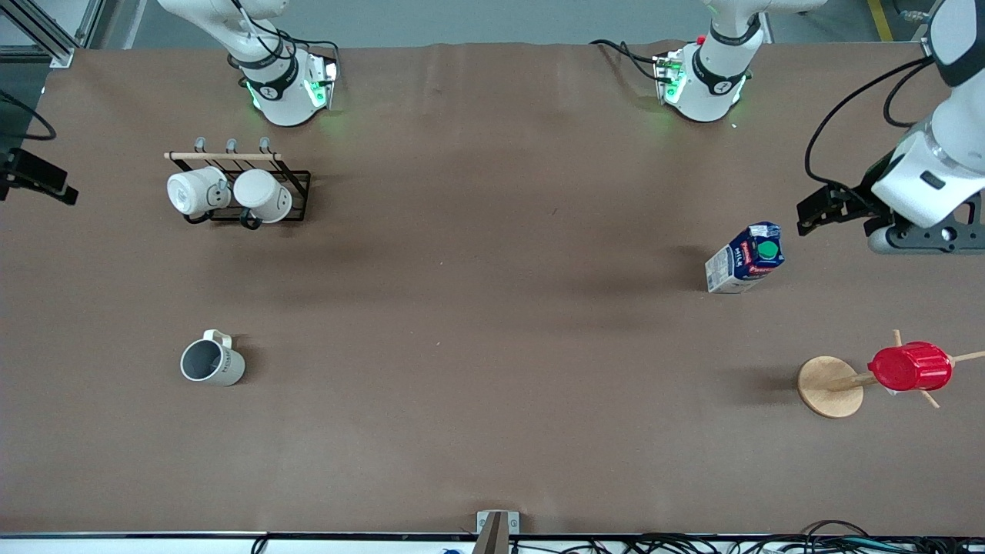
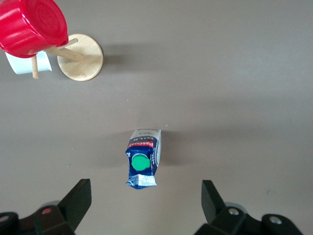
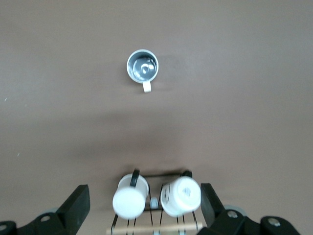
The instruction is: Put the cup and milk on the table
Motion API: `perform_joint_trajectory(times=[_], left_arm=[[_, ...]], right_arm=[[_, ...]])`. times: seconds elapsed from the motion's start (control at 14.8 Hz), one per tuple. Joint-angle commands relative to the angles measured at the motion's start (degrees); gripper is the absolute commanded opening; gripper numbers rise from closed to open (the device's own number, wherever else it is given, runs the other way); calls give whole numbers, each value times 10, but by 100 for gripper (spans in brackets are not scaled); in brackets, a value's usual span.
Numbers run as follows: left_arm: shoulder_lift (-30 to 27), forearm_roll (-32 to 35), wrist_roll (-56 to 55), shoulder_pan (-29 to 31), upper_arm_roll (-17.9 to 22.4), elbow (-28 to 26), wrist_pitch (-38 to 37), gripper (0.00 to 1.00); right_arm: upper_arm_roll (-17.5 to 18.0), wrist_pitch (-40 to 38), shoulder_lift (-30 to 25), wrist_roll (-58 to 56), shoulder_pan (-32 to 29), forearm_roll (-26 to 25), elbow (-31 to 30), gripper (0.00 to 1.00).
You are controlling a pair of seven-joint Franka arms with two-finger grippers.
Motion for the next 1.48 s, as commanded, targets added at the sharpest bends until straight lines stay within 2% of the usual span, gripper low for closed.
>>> perform_joint_trajectory(times=[0.0,0.13,0.27,0.61,0.81,1.08,1.28,1.42], left_arm=[[-3,3,7,8,0,-56,58,98],[-5,6,7,12,0,-109,115,98],[-10,7,7,16,0,-157,166,98],[-10,6,7,20,0,-216,220,97],[-11,7,7,30,-1,-238,232,96],[-13,6,6,30,-2,-277,264,95],[-16,5,6,31,-2,-292,270,95],[-16,5,6,30,-2,-297,270,95]], right_arm=[[1,107,30,-9,1,0,-70,100],[2,193,58,-9,4,-5,-114,100],[2,247,104,-12,5,-6,-122,100],[2,393,228,-53,1,-8,-123,100],[2,428,263,-57,2,-8,-123,100],[2,468,281,-76,-1,-8,-140,100],[2,545,294,-75,0,-8,-176,92],[2,549,302,-74,-1,-7,-174,78]])
